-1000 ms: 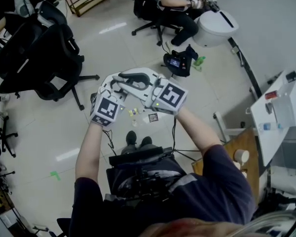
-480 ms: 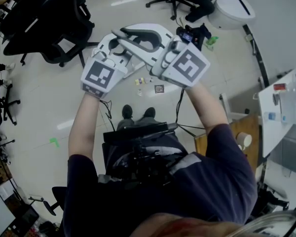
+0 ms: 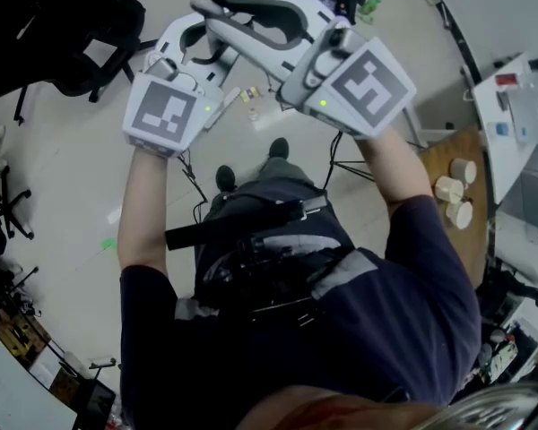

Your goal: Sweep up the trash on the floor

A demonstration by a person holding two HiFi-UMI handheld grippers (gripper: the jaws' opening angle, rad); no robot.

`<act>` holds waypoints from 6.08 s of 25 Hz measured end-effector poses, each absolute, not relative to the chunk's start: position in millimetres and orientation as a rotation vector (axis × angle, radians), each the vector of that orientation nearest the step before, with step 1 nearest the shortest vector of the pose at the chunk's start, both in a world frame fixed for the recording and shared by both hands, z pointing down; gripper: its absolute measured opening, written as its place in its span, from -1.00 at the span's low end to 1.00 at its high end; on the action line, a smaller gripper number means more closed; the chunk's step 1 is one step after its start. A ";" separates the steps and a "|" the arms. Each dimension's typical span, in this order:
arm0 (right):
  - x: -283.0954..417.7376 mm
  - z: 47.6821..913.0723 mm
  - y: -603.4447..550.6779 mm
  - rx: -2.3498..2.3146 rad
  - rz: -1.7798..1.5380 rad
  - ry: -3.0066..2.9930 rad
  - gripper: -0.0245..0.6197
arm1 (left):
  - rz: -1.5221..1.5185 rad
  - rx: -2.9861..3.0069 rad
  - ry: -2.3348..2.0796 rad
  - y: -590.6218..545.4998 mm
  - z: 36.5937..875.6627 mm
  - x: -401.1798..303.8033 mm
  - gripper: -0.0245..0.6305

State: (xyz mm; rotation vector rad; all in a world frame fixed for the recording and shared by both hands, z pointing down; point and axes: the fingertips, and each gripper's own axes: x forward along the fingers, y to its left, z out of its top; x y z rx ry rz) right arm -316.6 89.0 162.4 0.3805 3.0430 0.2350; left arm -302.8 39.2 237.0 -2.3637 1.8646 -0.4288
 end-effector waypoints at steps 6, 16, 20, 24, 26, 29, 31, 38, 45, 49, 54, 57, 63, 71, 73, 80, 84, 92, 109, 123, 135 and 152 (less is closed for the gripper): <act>-319.8 188.0 149.3 0.208 0.275 3.133 -0.67 | -0.319 -2.518 1.720 107.1 255.4 -300.1 -0.65; -319.3 213.9 184.5 -0.121 0.229 3.222 -0.68 | -0.289 -2.618 1.621 157.4 281.0 -299.2 -0.54; -314.4 229.1 187.8 -0.270 0.193 3.256 -0.69 | -0.298 -2.673 1.603 161.4 300.2 -291.5 -0.58; -310.3 251.2 189.2 -0.366 0.118 3.302 -0.70 | -0.260 -2.747 1.586 162.6 325.1 -286.5 -0.60; -311.5 262.7 190.5 -0.377 0.112 3.323 -0.70 | -0.245 -2.778 1.583 163.8 336.9 -286.8 -0.61; -307.3 281.4 191.1 -0.401 0.093 3.362 -0.70 | -0.276 -2.822 1.566 165.5 358.0 -281.6 -0.62; -302.7 292.6 189.0 -0.435 0.072 3.378 -0.71 | -0.301 -2.853 1.544 164.4 370.8 -277.0 -0.63; -279.1 325.8 165.5 -0.529 0.002 3.403 -0.72 | -0.424 -2.934 1.450 144.6 407.4 -252.5 -0.63; -239.7 358.9 133.4 -0.600 -0.100 3.409 -0.72 | -0.580 -3.017 1.325 114.7 444.8 -209.4 -0.63; -229.4 390.0 119.4 -0.580 -0.174 3.436 -0.72 | -0.694 -3.047 1.310 99.8 477.8 -196.3 -0.63; -220.2 422.2 97.9 -0.571 -0.291 3.479 -0.72 | -0.728 -3.119 1.352 76.9 512.4 -186.0 -0.63; -212.5 426.9 73.9 -0.590 -0.326 3.455 -0.72 | -0.716 -3.130 1.377 53.8 516.3 -179.2 -0.63; -206.1 433.5 13.9 -0.560 -0.333 3.416 -0.72 | -0.790 -3.093 1.413 -1.0 524.2 -173.6 -0.63; -186.6 450.1 -36.8 -0.465 -0.300 3.451 -0.72 | -0.978 -3.007 1.373 -44.8 543.6 -154.3 -0.64; -188.0 448.7 -43.2 -0.441 -0.261 3.451 -0.71 | -0.987 -2.986 1.388 -51.7 543.0 -155.6 -0.64; -219.4 451.6 -54.2 -0.480 -0.173 3.459 -0.71 | -0.967 -2.970 1.383 -63.1 544.5 -184.8 -0.63; -242.9 454.4 -67.5 -0.603 -0.114 3.464 -0.71 | -0.916 -3.003 1.283 -74.5 545.3 -204.9 -0.62; -254.2 448.4 -100.3 -0.897 -0.063 3.444 -0.71 | -0.936 -2.989 1.046 -106.5 539.5 -213.5 -0.61; -266.0 445.6 -128.1 -0.881 -0.054 3.441 -0.71 | -0.964 -2.994 1.030 -134.2 537.8 -224.9 -0.61; -263.8 439.8 -128.6 -0.890 -0.050 3.441 -0.71 | -1.007 -2.996 1.002 -135.6 533.4 -222.8 -0.62; -263.4 438.1 -122.0 -0.803 -0.168 3.464 -0.71 | -1.040 -3.094 0.963 -126.6 532.8 -220.7 -0.64; -242.0 339.3 -83.0 -0.459 -0.146 3.397 -0.72 | -0.995 -3.102 0.911 -93.0 434.8 -194.5 -0.64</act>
